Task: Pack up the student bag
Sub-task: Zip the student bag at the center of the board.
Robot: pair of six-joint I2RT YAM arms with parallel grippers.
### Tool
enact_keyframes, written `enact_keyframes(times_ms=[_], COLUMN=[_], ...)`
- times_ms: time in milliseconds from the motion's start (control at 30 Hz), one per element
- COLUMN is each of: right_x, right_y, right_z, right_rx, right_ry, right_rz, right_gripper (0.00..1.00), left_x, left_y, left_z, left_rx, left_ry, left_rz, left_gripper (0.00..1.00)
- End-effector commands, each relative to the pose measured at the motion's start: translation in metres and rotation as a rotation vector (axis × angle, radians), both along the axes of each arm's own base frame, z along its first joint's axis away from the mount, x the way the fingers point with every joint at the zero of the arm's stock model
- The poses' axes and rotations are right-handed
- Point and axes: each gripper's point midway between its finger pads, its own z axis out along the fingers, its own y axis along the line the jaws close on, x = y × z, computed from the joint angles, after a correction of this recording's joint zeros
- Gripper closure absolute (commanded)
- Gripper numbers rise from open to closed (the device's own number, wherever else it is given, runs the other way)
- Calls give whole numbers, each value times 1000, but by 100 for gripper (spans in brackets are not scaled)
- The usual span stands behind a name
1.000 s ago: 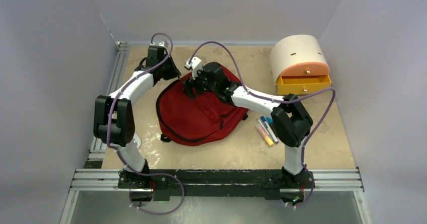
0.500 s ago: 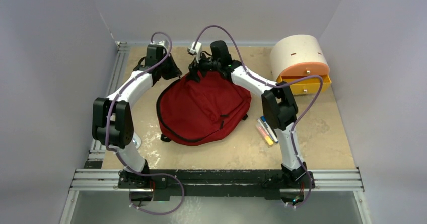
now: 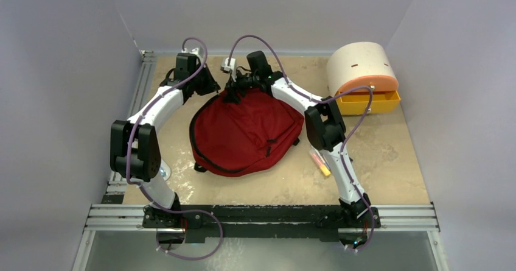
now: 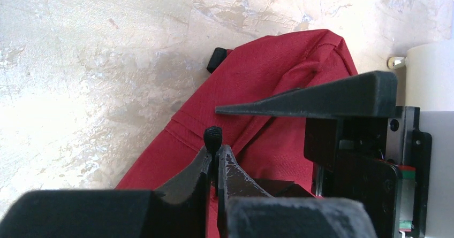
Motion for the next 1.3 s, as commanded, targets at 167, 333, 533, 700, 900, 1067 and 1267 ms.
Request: enact_keyframes(times_ms=[167,333,533,700,900,1067,1267], right_x=[-6,2,29,50,72,100,129], right_y=[-2,-6,-20,-35,-54,-67,-94], right_z=[5,9,26,40,53,52,56], right_rx=[29,69,126,188,244,241,270], right_ry=[18,43,77,124,175,204,252], right_rz=[61,13,-148,-252,-398,-598,-853], right_gripper=[59,92,100,100,100,100,100], left_x=[15,12,1,-11,-36,-61,-87], left_y=[-6,1,17,35,55,62,73], left_z=[52,46,44,45,38,38,31], left_rx=[-22,9,65,125,198,214,240], left_ry=[-150,-127,-109,-95,-63,-58,-24], left_rz=[-24,3,67,127,179,188,217], left_gripper=[100,100,100,100,100,100,100])
